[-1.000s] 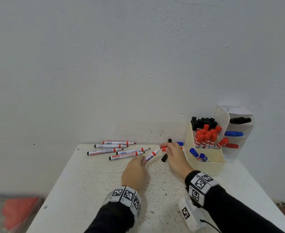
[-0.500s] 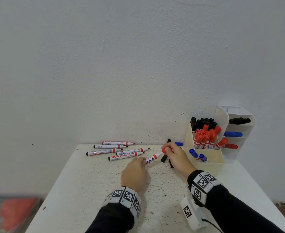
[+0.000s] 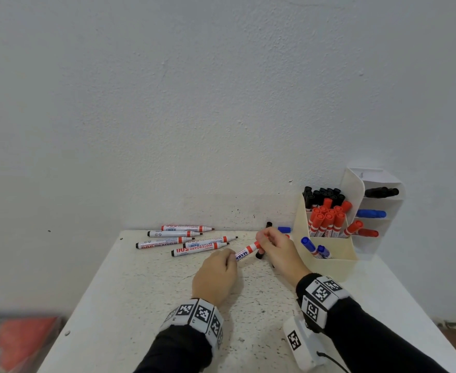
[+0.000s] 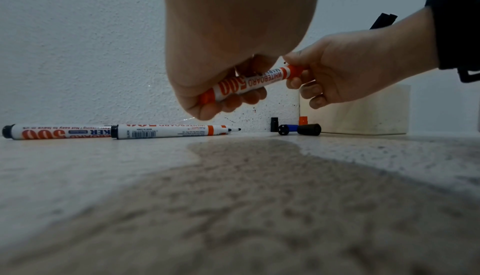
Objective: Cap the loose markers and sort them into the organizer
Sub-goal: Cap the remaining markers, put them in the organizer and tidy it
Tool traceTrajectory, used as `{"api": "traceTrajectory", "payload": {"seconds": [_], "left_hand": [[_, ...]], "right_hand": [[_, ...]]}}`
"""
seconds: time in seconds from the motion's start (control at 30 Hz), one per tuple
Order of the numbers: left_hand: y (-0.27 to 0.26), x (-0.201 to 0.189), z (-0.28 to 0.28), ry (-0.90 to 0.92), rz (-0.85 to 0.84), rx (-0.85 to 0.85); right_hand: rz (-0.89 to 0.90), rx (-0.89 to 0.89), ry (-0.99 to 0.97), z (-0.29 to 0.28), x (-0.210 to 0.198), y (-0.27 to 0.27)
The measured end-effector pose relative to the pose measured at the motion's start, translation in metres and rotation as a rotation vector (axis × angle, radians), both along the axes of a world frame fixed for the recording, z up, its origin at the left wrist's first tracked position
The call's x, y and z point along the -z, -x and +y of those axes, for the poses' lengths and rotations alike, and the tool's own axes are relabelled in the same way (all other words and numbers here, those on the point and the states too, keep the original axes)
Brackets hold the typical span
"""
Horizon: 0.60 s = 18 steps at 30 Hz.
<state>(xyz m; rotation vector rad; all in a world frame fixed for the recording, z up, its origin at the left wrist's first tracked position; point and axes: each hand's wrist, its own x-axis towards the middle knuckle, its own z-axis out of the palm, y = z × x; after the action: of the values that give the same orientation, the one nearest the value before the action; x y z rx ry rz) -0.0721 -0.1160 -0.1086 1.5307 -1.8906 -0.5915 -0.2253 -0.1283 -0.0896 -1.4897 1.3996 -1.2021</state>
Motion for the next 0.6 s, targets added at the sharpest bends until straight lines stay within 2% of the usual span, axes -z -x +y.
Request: {"api": "traceTrajectory", "payload": {"seconds": [0.13, 0.27, 0.43, 0.6], "left_hand": [[0.000, -0.001, 0.002, -0.051, -0.106, -0.014], [0.002, -0.002, 0.003, -0.051, -0.110, 0.008], [0.004, -0.006, 0.005, 0.030, -0.132, 0.052], [0.002, -0.006, 0.004, 0.024, -0.187, 0.118]], "right_hand": [[0.093, -0.069, -0.002, 0.003, 0.005, 0.000], [-0.090, 0.061, -0.078, 0.002, 0.000, -0.004], [0.181, 0.207, -0.179, 0.002, -0.002, -0.005], [0.156, 0.179, -0.168, 0.002, -0.006, -0.007]]}}
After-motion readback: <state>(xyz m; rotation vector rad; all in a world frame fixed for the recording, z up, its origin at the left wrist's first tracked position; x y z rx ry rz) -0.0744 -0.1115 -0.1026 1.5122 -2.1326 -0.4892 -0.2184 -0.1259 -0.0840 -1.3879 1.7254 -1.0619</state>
